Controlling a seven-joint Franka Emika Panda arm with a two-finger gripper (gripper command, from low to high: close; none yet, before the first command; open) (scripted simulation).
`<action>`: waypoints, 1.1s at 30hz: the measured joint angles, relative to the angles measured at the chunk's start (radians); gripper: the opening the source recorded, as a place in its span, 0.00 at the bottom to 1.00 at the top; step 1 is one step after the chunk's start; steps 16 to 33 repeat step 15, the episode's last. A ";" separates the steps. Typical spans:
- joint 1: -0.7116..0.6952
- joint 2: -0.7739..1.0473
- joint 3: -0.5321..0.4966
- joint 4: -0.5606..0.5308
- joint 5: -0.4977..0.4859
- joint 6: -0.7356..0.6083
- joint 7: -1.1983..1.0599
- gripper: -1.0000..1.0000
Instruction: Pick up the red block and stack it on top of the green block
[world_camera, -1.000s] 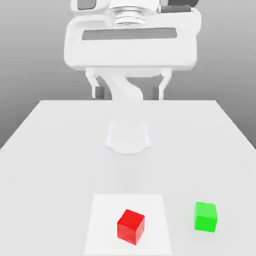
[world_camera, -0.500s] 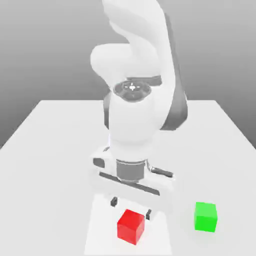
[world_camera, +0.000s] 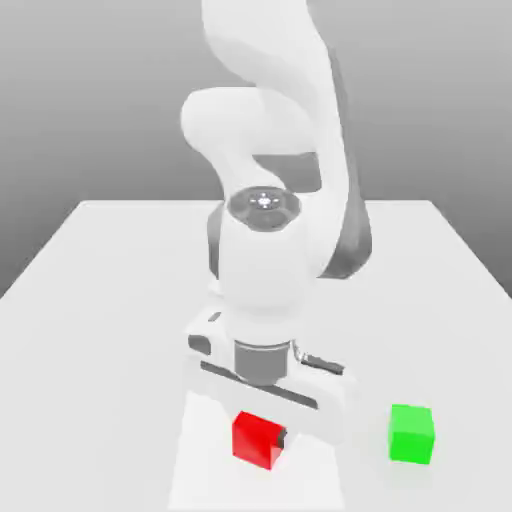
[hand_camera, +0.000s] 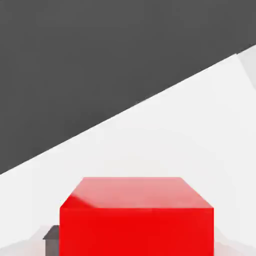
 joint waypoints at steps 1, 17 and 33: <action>0.020 -0.019 0.028 0.000 0.002 -0.019 -0.028 0.00; 0.266 0.070 0.129 0.015 -0.110 0.046 -0.149 1.00; 0.266 0.070 0.129 0.015 -0.110 0.046 -0.149 1.00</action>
